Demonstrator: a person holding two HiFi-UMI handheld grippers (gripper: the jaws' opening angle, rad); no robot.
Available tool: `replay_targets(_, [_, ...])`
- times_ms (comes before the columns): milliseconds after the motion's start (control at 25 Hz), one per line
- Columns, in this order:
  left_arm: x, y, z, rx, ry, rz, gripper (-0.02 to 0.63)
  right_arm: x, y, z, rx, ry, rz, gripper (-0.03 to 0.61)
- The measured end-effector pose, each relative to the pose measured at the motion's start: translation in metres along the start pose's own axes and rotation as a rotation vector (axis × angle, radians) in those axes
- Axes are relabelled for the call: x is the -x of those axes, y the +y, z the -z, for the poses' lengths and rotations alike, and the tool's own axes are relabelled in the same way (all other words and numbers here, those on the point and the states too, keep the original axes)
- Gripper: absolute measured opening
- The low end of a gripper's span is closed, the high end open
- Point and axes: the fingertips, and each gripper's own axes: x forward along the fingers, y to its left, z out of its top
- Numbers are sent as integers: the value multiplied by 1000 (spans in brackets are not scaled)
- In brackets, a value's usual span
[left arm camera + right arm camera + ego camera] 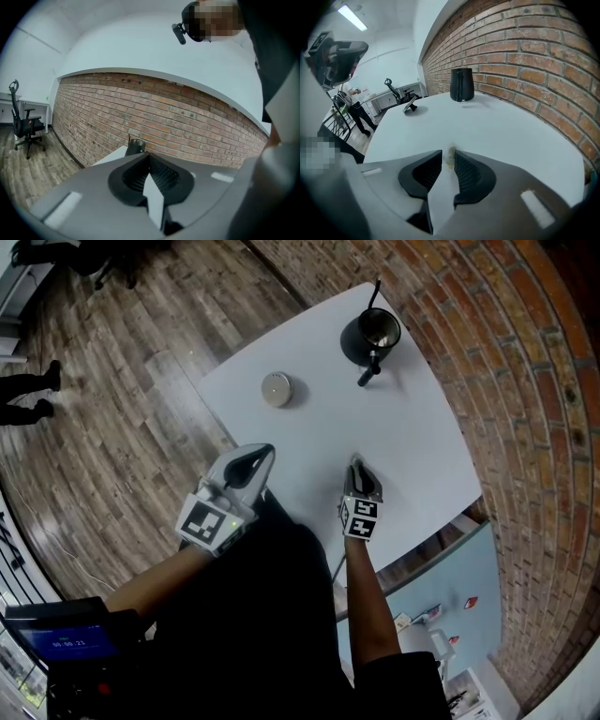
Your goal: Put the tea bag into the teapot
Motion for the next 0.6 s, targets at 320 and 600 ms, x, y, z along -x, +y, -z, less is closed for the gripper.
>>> replay_targets(320, [7,6,1,-7,8,-20,0,-1,-8,5,-14,14,25,21])
replay_targets(600, [15,12,-2,-2,-9,-29,0,5,-8,-4,-12,-12,33,9])
